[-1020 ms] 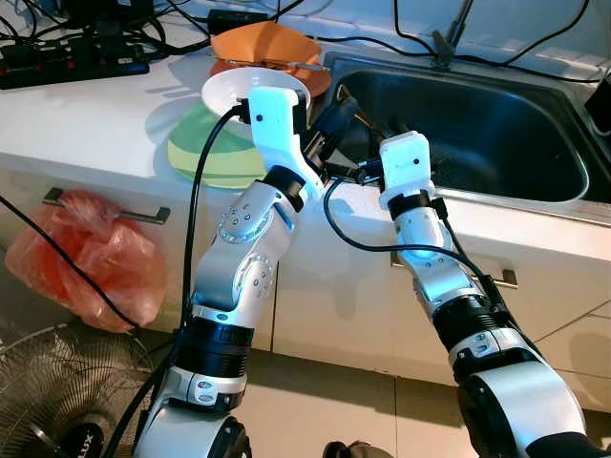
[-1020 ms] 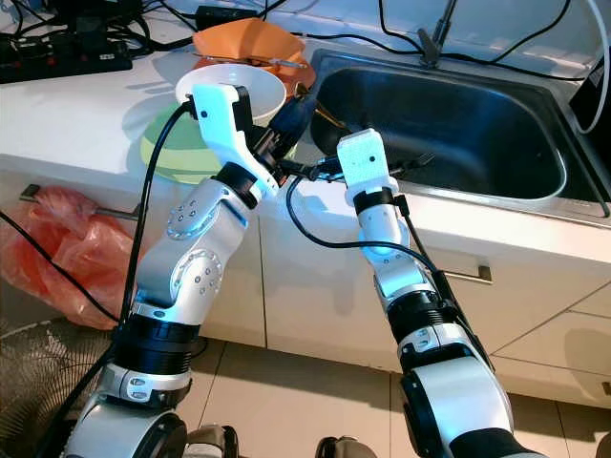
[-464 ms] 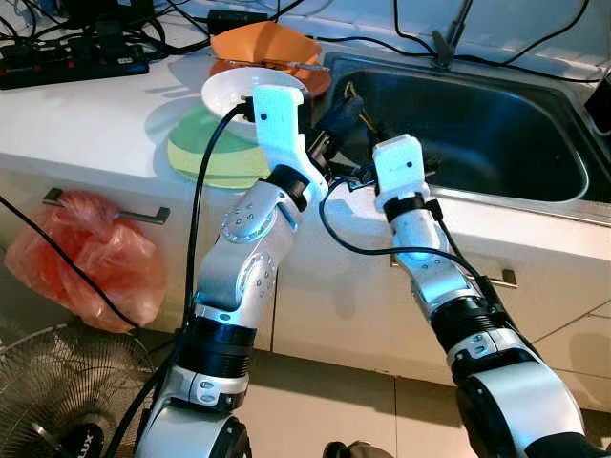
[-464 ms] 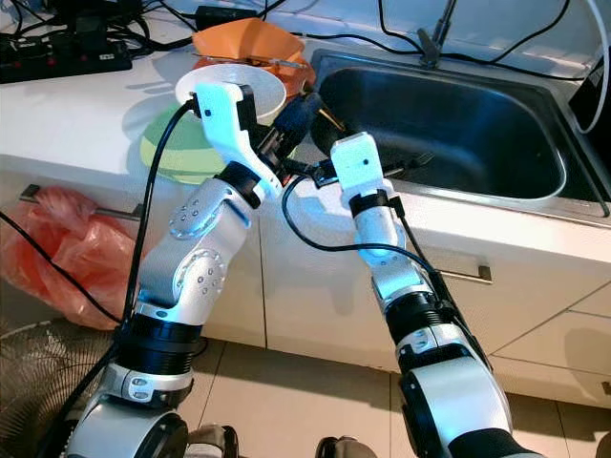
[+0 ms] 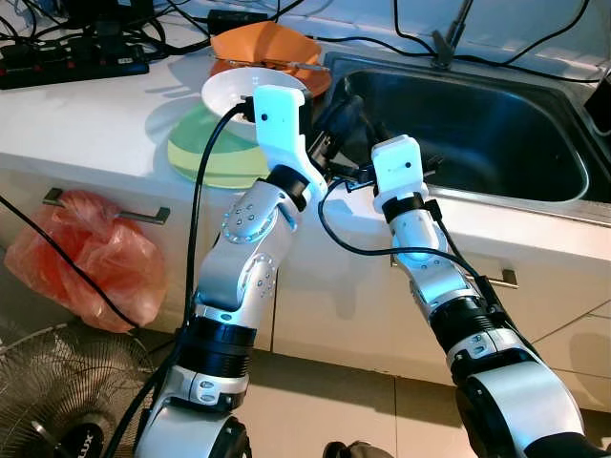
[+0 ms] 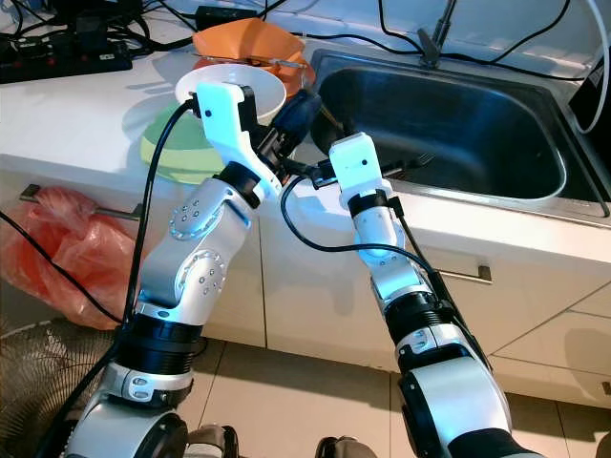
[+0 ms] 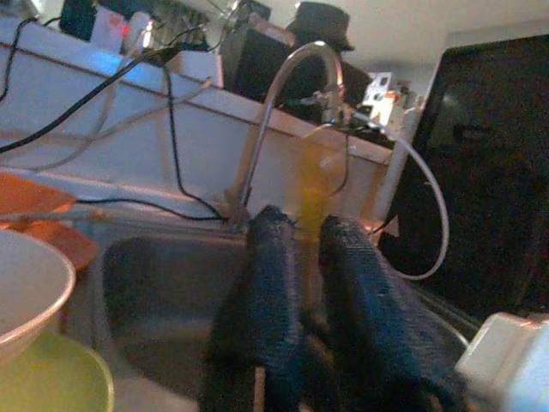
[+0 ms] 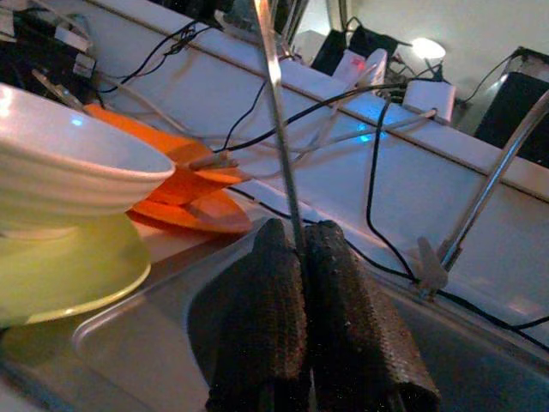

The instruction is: Kitchen organization

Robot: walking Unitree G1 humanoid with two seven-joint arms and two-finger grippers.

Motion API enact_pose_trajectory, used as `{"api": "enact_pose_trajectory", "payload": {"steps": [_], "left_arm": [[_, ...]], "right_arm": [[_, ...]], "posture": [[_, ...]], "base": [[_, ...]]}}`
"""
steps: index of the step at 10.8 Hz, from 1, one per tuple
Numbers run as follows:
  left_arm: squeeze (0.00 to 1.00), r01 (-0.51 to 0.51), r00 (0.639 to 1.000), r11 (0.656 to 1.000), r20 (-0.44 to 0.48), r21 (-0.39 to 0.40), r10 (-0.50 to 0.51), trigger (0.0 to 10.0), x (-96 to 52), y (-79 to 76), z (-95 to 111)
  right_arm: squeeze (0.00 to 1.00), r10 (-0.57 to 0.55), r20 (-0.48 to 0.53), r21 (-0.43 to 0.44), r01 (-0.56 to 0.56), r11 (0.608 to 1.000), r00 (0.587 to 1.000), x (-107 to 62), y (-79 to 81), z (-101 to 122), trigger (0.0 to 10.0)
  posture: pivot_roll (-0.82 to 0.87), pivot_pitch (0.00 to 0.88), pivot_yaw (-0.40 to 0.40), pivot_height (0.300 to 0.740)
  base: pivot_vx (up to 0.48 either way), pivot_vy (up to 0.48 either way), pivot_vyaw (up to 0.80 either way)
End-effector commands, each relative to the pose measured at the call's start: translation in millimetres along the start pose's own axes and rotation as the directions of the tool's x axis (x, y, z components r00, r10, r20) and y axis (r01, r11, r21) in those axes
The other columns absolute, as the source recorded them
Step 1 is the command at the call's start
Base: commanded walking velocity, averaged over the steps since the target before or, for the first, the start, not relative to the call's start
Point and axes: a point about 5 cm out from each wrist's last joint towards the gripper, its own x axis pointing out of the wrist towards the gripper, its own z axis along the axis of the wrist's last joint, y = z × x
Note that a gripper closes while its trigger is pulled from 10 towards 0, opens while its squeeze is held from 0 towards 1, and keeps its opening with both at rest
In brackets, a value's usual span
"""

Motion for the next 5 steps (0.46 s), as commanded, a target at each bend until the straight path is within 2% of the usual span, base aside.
{"api": "enact_pose_trajectory", "payload": {"steps": [1, 5], "left_arm": [[1.00, -0.004, 1.000, 1.000, -0.014, 0.001, 0.004, 10.0, -0.1, -0.6, -3.5], [1.00, 0.005, 1.000, 1.000, -0.007, -0.008, -0.005, 10.0, 0.4, -2.1, -2.8]], "right_arm": [[0.00, -0.023, 0.010, 0.003, 0.023, 1.000, 1.000, 1.0, -6.9, 0.9, 0.0], [0.00, -0.027, 0.009, 0.003, 0.027, 1.000, 1.000, 1.7, -7.8, 1.1, 0.0]], "posture": [[0.10, 0.084, -0.062, 0.740], [0.10, 0.084, -0.063, 0.740]], "base": [[0.000, 0.000, 0.00], [0.000, 0.000, 0.00]]}}
